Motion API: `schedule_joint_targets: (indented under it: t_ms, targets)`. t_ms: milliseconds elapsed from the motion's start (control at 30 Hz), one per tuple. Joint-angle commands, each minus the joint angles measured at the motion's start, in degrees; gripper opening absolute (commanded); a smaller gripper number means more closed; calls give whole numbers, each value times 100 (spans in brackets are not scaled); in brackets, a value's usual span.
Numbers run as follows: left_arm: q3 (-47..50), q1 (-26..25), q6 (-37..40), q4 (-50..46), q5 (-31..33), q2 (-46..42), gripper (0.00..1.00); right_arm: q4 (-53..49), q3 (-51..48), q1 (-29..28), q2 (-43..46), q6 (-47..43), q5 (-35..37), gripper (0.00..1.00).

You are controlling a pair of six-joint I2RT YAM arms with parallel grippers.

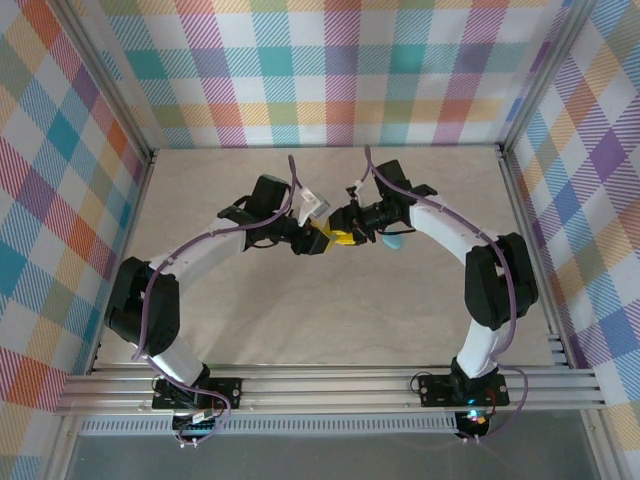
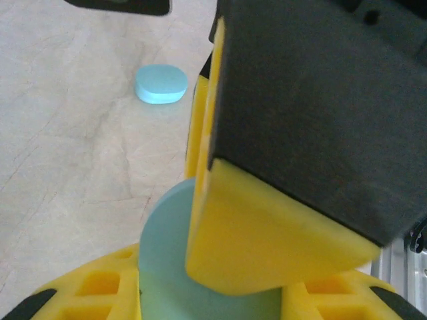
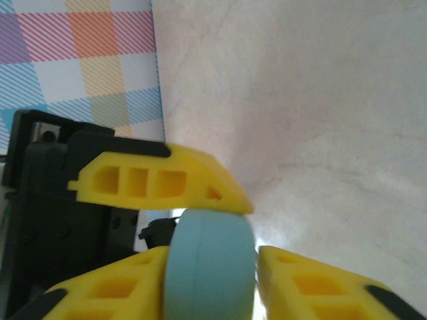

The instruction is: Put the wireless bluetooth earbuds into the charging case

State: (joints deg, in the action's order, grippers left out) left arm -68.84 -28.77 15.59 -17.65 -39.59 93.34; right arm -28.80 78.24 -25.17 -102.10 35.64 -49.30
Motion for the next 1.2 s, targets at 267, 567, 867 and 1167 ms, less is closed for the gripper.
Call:
schedule_joint_targets:
  t_ms: [267,567,867,1167]
  targets:
    - [82,100,-257,556,457,-818,59,896,-479,50,701,747,199,13]
    - [845,1241,-909,1736,-284,-2213,73,2884,-1027,454,1740,2751,828,14]
    - [1334,851,-2479,4266,-190,-2185,74,4810,-1099,366,1662,4632,1067,14]
    - [1031,408,-3383,5752,-290,-1219,71,5130,-906,127,1631,5022,1018,14]
